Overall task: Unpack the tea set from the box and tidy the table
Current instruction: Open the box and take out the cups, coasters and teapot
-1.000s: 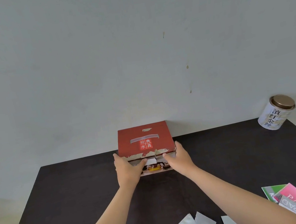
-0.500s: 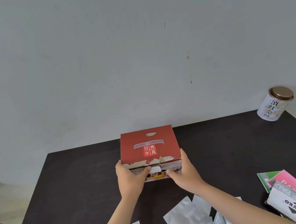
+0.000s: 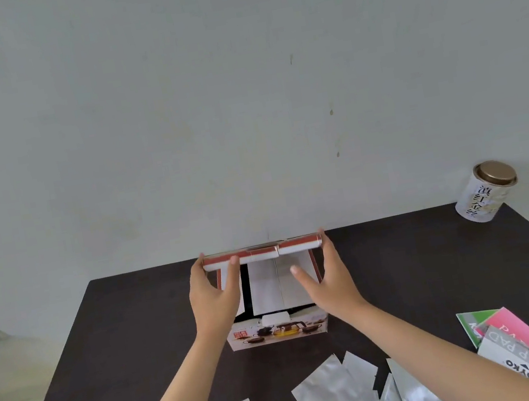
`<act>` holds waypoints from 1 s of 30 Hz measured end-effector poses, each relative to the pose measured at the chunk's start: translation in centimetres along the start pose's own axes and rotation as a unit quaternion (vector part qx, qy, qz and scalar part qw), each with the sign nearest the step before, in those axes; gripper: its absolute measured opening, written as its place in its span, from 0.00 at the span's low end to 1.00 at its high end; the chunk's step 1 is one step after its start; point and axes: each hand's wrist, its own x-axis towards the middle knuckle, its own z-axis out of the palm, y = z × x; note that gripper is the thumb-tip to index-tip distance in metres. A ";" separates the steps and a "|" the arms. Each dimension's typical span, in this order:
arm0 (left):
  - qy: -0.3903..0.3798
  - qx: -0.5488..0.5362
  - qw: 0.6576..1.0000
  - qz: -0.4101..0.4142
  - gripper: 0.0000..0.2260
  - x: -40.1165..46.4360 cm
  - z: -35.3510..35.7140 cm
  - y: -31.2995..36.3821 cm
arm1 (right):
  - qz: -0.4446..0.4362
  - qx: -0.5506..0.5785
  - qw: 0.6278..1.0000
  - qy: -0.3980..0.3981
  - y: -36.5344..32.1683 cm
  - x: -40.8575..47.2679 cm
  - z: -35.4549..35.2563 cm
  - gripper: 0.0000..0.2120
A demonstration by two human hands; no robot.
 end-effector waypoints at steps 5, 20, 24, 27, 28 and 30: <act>-0.067 0.006 0.992 0.104 0.29 3.5 1.4 0.8 | -0.030 -0.049 0.998 0.013 -0.2 5.0 0.7 0.43; -0.229 0.213 0.943 0.113 0.23 7.9 3.4 -7.3 | -0.016 -0.409 0.901 -0.146 4.0 6.8 3.8 0.33; -0.219 0.160 0.957 0.107 0.23 8.2 3.3 -8.0 | -0.161 -0.435 0.852 -0.242 3.2 7.0 3.8 0.29; -0.213 0.140 0.961 0.108 0.23 8.4 3.3 -8.5 | -0.235 -0.457 0.804 -0.299 2.7 8.0 3.9 0.26; -0.211 0.133 0.962 0.110 0.24 8.5 3.3 -8.6 | -0.244 -0.464 0.793 -0.310 2.5 8.3 3.9 0.26; -0.208 0.124 0.964 0.108 0.24 8.6 3.3 -8.8 | -0.256 -0.479 0.774 -0.324 2.3 8.9 3.9 0.27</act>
